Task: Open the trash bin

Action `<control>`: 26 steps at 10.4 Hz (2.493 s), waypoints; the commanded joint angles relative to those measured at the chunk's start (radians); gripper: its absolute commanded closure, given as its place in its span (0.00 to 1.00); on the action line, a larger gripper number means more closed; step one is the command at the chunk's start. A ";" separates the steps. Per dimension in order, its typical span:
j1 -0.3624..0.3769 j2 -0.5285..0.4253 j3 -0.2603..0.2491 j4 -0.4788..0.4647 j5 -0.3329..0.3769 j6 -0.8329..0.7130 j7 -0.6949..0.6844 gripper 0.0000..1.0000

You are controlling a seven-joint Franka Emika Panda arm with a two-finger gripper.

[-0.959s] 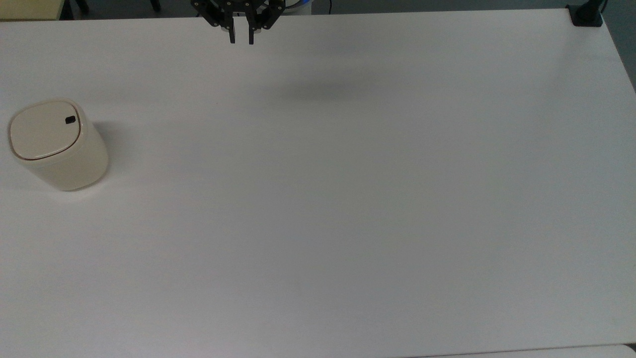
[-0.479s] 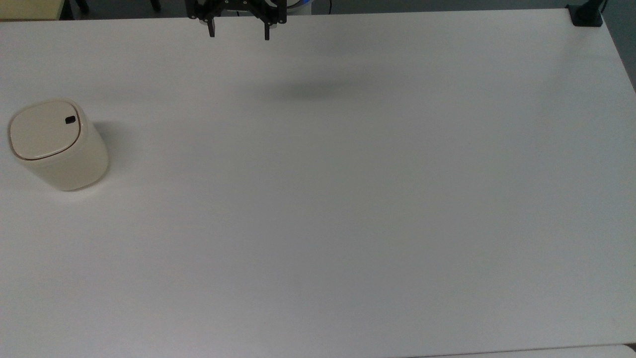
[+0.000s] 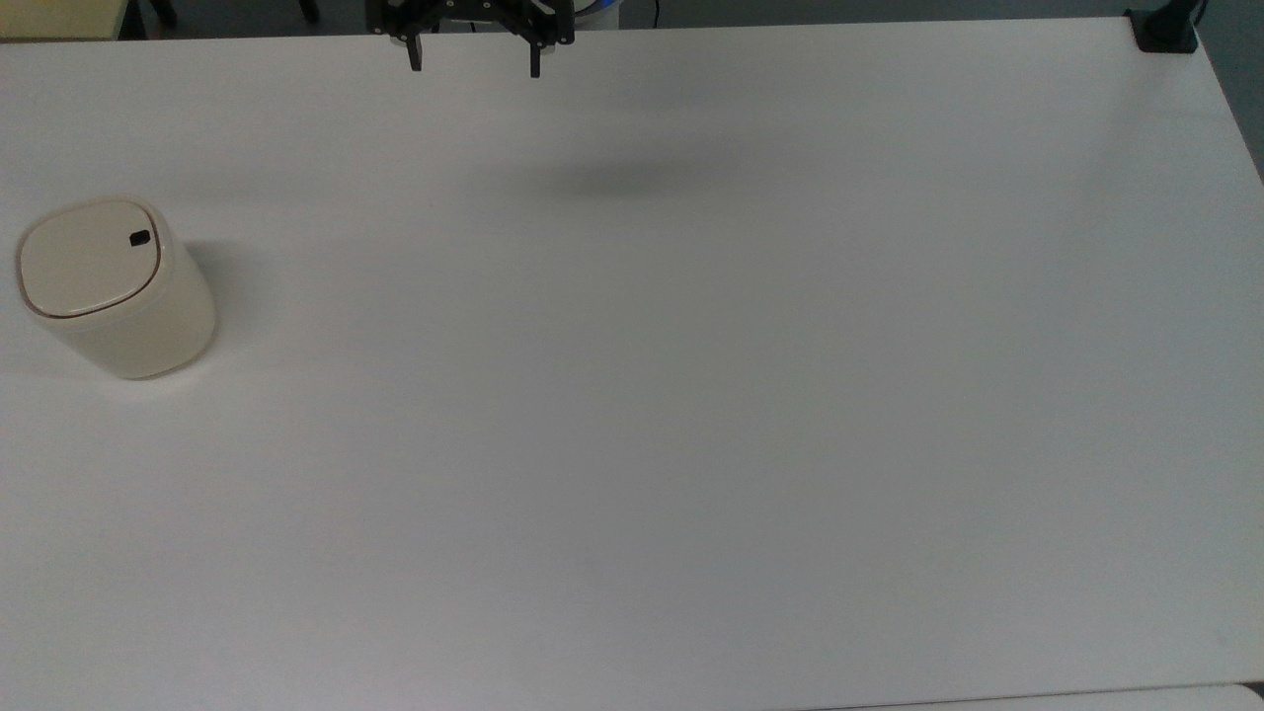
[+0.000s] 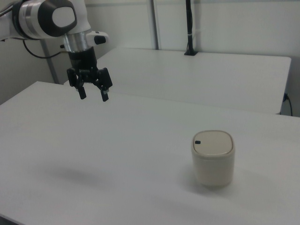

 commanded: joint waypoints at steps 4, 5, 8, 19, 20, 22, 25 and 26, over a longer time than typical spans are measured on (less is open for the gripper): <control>-0.002 -0.014 -0.018 0.013 -0.013 -0.006 -0.011 0.00; -0.010 -0.014 -0.018 0.014 -0.012 -0.006 -0.020 0.29; -0.015 -0.011 -0.021 0.020 -0.012 -0.003 -0.042 0.91; -0.397 0.164 -0.078 0.020 0.034 0.437 -0.068 0.91; -0.415 0.188 -0.078 0.020 0.039 0.501 -0.037 0.91; -0.440 0.239 -0.078 0.020 0.039 0.601 -0.003 0.91; -0.443 0.293 -0.078 0.019 0.028 0.662 -0.002 0.91; -0.443 0.299 -0.078 0.017 0.026 0.657 -0.008 0.91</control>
